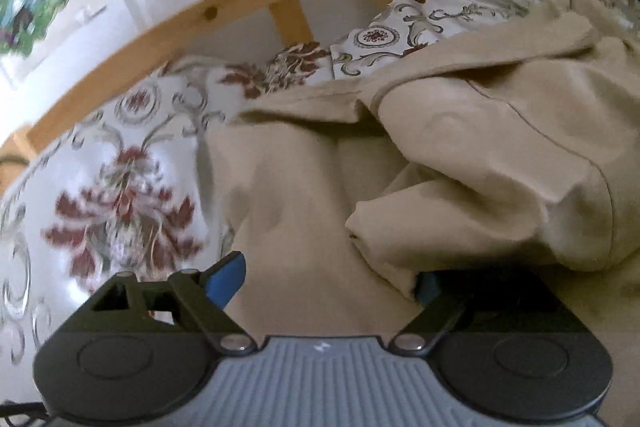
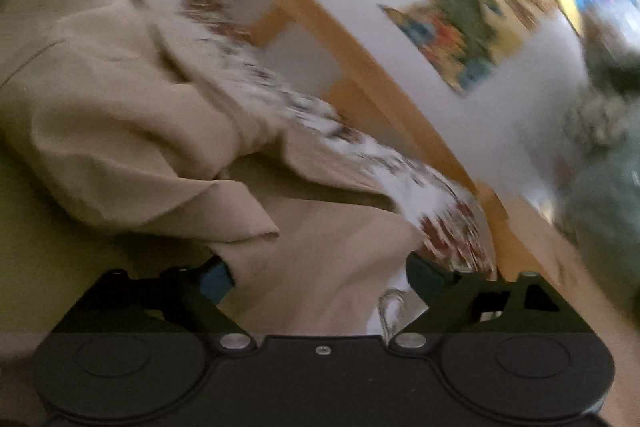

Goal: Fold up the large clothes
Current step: 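Lay the folded hem over the jacket and open both grippers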

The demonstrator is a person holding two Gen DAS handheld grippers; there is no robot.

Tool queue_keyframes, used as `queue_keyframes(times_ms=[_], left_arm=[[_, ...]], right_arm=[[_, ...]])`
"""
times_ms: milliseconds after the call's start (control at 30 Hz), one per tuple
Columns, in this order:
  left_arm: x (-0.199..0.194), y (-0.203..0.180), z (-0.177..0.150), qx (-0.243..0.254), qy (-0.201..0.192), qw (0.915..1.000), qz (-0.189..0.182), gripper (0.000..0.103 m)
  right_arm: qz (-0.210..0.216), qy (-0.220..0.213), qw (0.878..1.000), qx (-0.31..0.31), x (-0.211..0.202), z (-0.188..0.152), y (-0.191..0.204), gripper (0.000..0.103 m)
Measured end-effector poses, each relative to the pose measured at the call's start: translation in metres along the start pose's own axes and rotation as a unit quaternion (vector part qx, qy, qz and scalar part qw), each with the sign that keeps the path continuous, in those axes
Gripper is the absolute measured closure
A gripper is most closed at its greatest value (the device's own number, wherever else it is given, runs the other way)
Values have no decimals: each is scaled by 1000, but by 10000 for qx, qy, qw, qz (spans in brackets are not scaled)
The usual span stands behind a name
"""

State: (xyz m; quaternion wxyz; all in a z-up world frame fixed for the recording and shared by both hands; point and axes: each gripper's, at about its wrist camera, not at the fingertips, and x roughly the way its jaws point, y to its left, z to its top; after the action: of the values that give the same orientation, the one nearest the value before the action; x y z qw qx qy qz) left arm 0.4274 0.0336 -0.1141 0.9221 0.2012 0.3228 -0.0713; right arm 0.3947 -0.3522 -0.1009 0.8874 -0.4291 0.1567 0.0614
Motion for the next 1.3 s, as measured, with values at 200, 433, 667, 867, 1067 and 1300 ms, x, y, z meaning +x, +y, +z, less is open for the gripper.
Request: queue_keyframes(times_ms=[200, 433, 667, 867, 1067, 1300], left_arm=[[-9, -1, 2, -241, -62, 9997, -73, 8], [27, -23, 31, 28, 246, 9981, 573, 8], [-4, 2, 8, 611, -64, 9978, -234, 9], [-21, 16, 21, 847, -172, 9937, -708, 4], [-28, -19, 20, 2386, -593, 9691, 219, 3], [-16, -9, 23, 1612, -68, 9869, -21, 0]], right_arm=[[-196, -150, 9987, -441, -15, -3, -9, 2], [-1237, 26, 9825, -1391, 28, 10, 12, 1], [-1583, 146, 9534, -2565, 21, -18, 16, 1], [-1691, 486, 9717, -1579, 9, -4, -16, 2], [-162, 536, 9627, 2647, -15, 32, -69, 3], [206, 796, 9375, 3382, 3, 73, 5, 5]])
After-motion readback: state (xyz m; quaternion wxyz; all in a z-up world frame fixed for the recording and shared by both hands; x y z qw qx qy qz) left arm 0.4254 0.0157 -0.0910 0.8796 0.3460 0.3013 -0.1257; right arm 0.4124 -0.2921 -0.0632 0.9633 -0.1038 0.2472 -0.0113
